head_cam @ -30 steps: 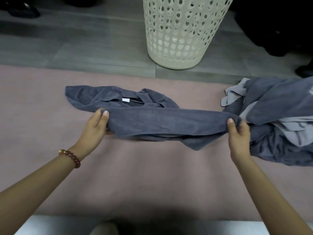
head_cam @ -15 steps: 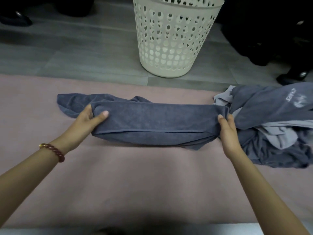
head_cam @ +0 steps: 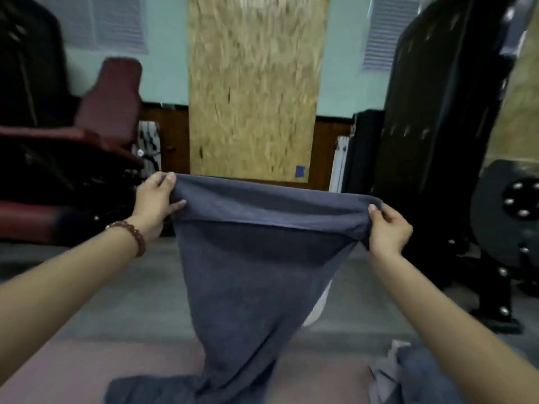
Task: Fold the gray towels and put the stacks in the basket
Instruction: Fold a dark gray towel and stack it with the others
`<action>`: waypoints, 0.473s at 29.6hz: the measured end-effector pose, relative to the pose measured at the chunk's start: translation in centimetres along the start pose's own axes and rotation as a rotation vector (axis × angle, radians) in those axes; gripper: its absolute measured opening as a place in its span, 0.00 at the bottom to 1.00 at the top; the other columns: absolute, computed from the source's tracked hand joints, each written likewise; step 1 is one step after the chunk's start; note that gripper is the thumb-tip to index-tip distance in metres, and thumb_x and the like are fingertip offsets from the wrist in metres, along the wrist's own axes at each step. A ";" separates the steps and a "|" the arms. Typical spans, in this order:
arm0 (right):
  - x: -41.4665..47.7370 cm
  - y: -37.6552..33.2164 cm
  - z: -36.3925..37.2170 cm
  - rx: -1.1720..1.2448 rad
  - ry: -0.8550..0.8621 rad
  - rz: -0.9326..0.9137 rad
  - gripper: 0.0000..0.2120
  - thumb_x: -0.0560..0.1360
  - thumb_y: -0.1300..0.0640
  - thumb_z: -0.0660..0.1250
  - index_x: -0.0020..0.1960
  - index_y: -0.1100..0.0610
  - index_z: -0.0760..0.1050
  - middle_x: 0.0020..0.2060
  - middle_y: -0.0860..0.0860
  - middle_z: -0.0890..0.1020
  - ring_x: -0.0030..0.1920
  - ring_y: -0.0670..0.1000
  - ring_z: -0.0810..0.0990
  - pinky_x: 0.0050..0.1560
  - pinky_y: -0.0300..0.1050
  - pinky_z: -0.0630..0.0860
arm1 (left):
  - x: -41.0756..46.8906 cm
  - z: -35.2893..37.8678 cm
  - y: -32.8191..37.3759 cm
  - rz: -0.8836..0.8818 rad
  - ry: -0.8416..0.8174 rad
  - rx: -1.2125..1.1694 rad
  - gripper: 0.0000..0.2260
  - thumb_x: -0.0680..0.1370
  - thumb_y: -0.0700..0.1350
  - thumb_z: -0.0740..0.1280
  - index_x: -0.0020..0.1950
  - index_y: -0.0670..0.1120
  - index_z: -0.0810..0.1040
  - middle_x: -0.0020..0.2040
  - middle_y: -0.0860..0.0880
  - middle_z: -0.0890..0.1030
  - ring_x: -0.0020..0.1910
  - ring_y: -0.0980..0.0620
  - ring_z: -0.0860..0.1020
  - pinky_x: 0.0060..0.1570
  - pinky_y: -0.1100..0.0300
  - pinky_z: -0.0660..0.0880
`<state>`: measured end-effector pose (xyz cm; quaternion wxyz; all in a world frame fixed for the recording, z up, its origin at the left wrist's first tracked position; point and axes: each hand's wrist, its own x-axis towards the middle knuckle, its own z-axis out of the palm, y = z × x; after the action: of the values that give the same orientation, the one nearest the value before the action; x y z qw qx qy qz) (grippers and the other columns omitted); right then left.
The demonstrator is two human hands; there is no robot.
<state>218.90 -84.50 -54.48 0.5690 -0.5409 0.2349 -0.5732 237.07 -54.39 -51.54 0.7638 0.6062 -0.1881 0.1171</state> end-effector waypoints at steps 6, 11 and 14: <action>6.3 -14.7 7.1 0.419 0.089 0.032 0.08 0.79 0.59 0.63 0.55 0.57 0.77 0.36 0.49 0.79 0.31 0.46 0.78 0.30 0.34 0.75 | 7.7 3.2 16.8 0.333 0.034 -0.077 0.12 0.82 0.42 0.58 0.38 0.48 0.70 0.39 0.50 0.72 0.41 0.56 0.73 0.38 0.57 0.79; 9.2 -21.8 9.3 0.335 0.086 -0.130 0.07 0.79 0.57 0.62 0.51 0.57 0.78 0.33 0.47 0.77 0.33 0.45 0.76 0.44 0.43 0.78 | 10.5 4.3 23.1 0.436 0.086 -0.040 0.11 0.82 0.43 0.58 0.39 0.49 0.71 0.40 0.50 0.73 0.42 0.55 0.73 0.38 0.61 0.76; 9.9 -24.0 9.3 0.280 0.112 -0.220 0.06 0.79 0.56 0.61 0.47 0.56 0.77 0.33 0.47 0.76 0.36 0.48 0.77 0.48 0.48 0.77 | 10.4 4.8 24.4 0.540 0.182 0.086 0.09 0.81 0.43 0.60 0.41 0.46 0.73 0.40 0.49 0.75 0.40 0.53 0.73 0.34 0.64 0.72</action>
<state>219.92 -84.45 -26.93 0.5583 -0.4462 0.1236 -0.6884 235.80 -53.73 -24.61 0.6925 0.5529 -0.2681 0.3780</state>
